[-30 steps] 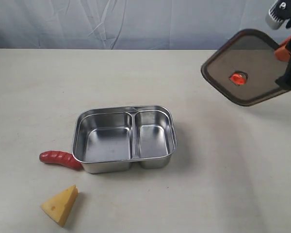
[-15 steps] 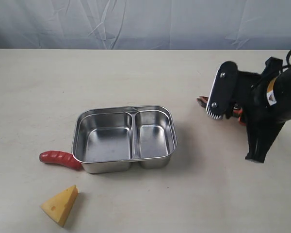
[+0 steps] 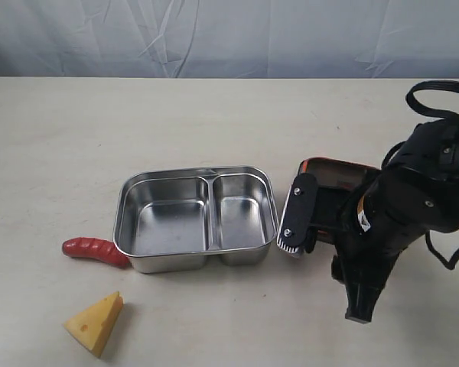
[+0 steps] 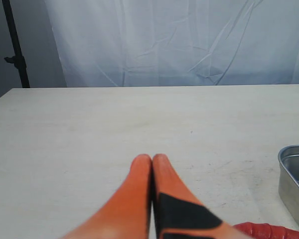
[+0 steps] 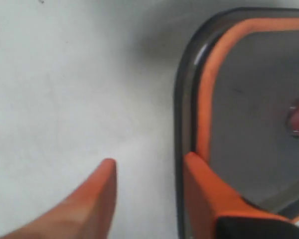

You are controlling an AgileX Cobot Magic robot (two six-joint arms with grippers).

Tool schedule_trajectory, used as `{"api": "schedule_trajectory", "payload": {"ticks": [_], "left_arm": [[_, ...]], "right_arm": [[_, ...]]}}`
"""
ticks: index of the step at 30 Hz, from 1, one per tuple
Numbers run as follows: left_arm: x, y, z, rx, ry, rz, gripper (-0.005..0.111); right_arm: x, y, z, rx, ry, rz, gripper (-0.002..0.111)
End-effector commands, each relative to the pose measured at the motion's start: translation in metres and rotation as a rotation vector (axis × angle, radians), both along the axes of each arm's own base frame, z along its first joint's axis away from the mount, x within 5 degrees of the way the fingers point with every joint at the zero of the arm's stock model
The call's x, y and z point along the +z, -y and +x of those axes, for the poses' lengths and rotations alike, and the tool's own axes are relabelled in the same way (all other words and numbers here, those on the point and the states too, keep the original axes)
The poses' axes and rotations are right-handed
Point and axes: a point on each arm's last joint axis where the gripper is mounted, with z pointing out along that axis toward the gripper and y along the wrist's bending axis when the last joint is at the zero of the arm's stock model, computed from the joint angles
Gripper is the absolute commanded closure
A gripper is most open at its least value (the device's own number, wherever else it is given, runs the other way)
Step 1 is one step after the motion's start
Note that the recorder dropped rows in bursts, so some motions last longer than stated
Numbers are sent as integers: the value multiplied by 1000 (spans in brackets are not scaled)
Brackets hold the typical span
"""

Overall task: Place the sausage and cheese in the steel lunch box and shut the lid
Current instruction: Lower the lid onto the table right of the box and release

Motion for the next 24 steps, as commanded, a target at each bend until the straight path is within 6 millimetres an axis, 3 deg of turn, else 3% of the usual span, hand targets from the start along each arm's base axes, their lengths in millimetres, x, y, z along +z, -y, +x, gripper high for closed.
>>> {"api": "schedule_trajectory", "payload": {"ticks": [1,9,17,24], "left_arm": [[0,0,0,-3,7,0,107],[0,0,0,-3,7,0,107],[0,0,0,-3,7,0,107],[-1,0,0,-3,5,0,107]], "right_arm": [[-1,2,-2,-29,-24,-8,41],[1,2,-10,-154,-101,25,43],[0,-3,-17,17,-108,-3,43],[1,0,-14,27,-72,-45,43]]}}
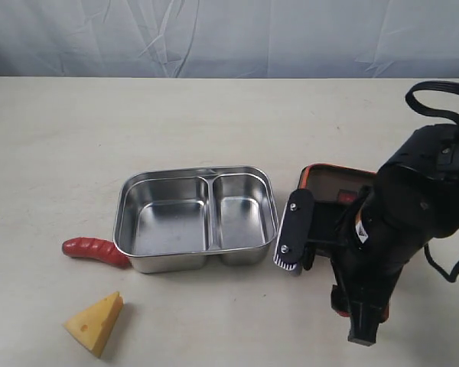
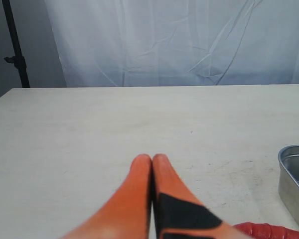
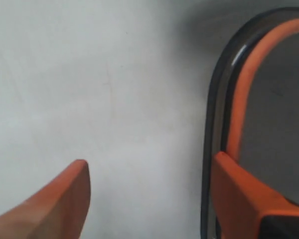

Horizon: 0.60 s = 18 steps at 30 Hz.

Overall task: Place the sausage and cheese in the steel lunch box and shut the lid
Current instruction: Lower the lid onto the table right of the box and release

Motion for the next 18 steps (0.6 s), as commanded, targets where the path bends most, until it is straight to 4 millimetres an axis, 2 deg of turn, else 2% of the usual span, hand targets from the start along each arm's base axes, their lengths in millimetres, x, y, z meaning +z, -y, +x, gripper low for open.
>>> {"api": "schedule_trajectory", "payload": {"ticks": [1,6,11,16,18], "left_arm": [[-1,0,0,-3,5,0,107],[-1,0,0,-3,5,0,107],[-1,0,0,-3,5,0,107],[-1,0,0,-3,5,0,107],[-1,0,0,-3,5,0,107]], "right_arm": [[2,4,2,13,34,-36,43],[2,9,3,43,46,-95,43],[2,2,3,6,48,-6,42],[2,0,2,-21,42,20,31],[2,0,2,-42,35,15,23]]}}
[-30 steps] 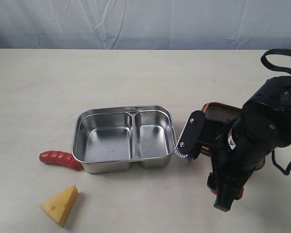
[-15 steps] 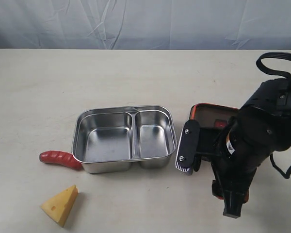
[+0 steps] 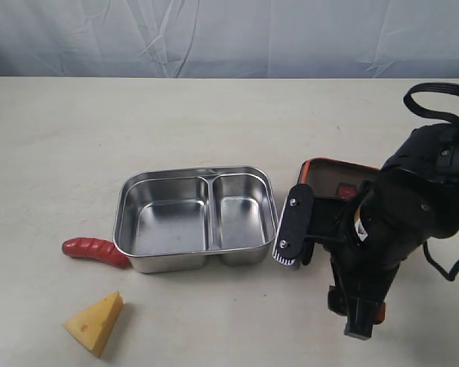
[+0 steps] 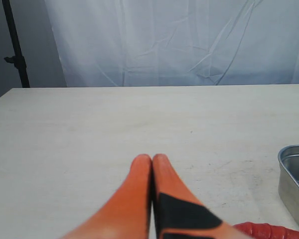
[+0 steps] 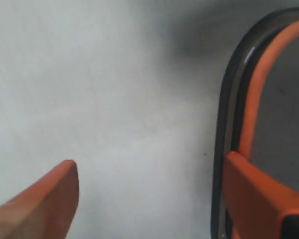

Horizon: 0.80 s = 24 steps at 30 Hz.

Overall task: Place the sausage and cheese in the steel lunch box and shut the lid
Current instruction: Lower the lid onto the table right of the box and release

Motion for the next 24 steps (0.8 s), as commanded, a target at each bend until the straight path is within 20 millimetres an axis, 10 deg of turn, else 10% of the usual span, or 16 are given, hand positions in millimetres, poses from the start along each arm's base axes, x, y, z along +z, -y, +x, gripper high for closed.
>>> {"api": "schedule_trajectory", "payload": {"ticks": [1,4,24], "left_arm": [[-1,0,0,-3,5,0,107],[-1,0,0,-3,5,0,107],[-1,0,0,-3,3,-3,107]], "right_arm": [[2,1,-1,-37,-2,9,17],[2,3,-2,-36,-12,-11,4],[14,-3,-9,8,-181,-57,4]]}}
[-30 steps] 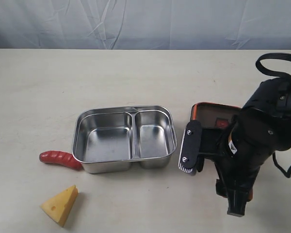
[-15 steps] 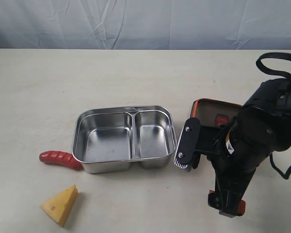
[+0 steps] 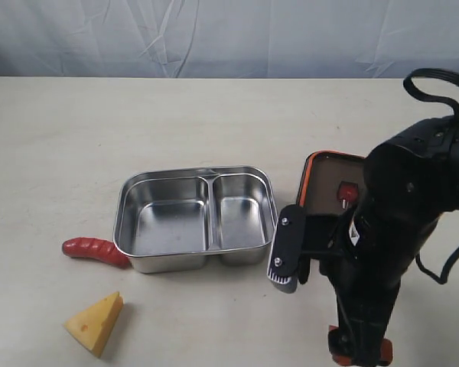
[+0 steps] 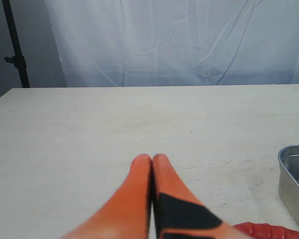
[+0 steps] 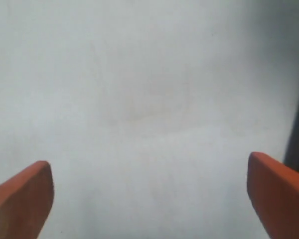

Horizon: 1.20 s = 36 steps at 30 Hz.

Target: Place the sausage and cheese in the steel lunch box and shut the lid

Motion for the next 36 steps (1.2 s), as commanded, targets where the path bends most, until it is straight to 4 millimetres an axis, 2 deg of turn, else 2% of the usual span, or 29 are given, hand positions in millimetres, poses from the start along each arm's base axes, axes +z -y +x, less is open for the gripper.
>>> {"api": "schedule_trajectory", "payload": {"ticks": [1,6,13,19,24,33,35,36], "left_arm": [[-1,0,0,-3,3,-3,107],[-1,0,0,-3,3,-3,107],[-1,0,0,-3,3,-1,107],[-1,0,0,-3,3,-1,107],[-1,0,0,-3,3,-1,107],[-1,0,0,-3,3,-1,107],[-1,0,0,-3,3,-1,107],[-1,0,0,-3,1,-1,107]], "right_arm": [[16,3,9,-57,47,-72,4],[29,2,4,-89,-56,-121,4],[33,-11,-13,-159,-259,-7,4],[40,-12,-16,-165,-311,-26,4],[52,-17,-6,-194,-246,-14,4],[53,-21,-8,-233,-280,14,4],[53,-21,-8,-233,-280,14,9],[54,-21,-8,-234,-282,15,17]]}}
